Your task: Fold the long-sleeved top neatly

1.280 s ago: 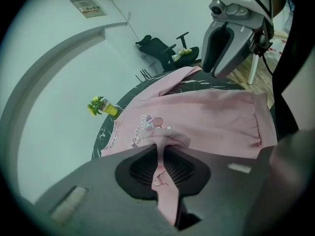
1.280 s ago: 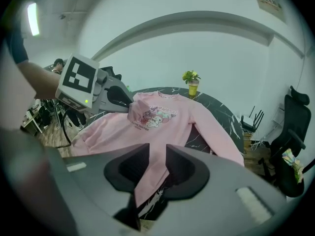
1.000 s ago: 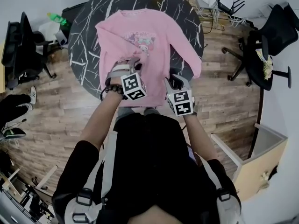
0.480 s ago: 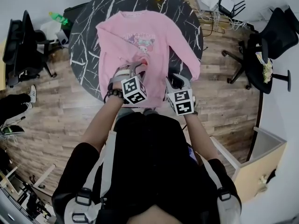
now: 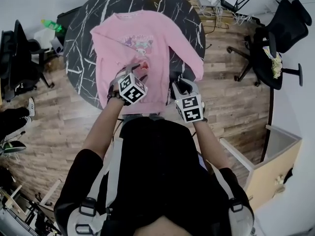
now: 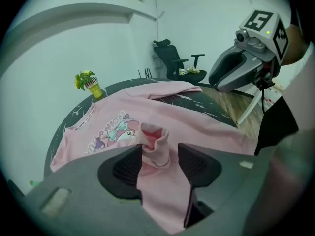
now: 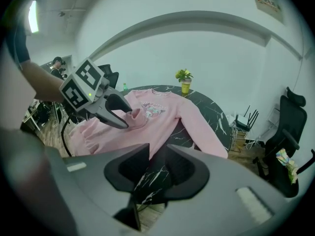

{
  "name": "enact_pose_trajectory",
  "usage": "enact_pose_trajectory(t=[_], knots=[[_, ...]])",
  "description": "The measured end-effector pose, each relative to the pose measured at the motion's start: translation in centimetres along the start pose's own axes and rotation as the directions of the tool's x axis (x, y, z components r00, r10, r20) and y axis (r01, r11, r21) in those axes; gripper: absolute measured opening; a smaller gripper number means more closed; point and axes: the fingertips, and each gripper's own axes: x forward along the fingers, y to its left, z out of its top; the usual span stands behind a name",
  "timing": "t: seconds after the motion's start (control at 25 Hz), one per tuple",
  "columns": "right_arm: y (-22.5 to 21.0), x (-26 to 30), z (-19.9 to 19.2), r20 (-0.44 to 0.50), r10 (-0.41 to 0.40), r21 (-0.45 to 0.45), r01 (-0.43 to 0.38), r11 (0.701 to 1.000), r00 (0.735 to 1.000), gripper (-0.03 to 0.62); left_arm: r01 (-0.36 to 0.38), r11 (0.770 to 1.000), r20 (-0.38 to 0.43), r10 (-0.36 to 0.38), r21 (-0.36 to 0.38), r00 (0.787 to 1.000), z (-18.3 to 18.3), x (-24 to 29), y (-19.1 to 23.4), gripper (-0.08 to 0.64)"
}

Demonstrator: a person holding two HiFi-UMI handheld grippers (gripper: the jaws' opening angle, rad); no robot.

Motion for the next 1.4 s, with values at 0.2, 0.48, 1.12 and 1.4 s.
enact_pose_trajectory(t=[0.2, 0.48, 1.12, 1.4], knots=[[-0.3, -0.5, -0.8, -0.011, -0.032, 0.051, 0.033, 0.998, 0.999, 0.11, 0.077, 0.993, 0.014, -0.079, 0.091, 0.997, 2.0, 0.9, -2.7, 0.239], [0.1, -0.4, -1.9, -0.038, -0.092, 0.126, 0.096, 0.987, 0.995, 0.109, 0.198, 0.971, 0.013, -0.201, 0.137, 0.979, 2.6, 2.5, -5.2, 0.239], [2.7, -1.5, -3.9, -0.043, -0.211, 0.225, 0.215, 0.95, 0.977, 0.109, 0.245, 0.942, 0.057, -0.264, 0.228, 0.963, 1.2, 0.3, -6.2, 0.252], [1.1, -2.2, -3.5, 0.005, -0.252, 0.28, 0.24, 0.93, 0.968, 0.109, 0.213, 0.954, 0.069, -0.232, 0.213, 0.97, 1.1, -1.2, -5.1, 0.25]])
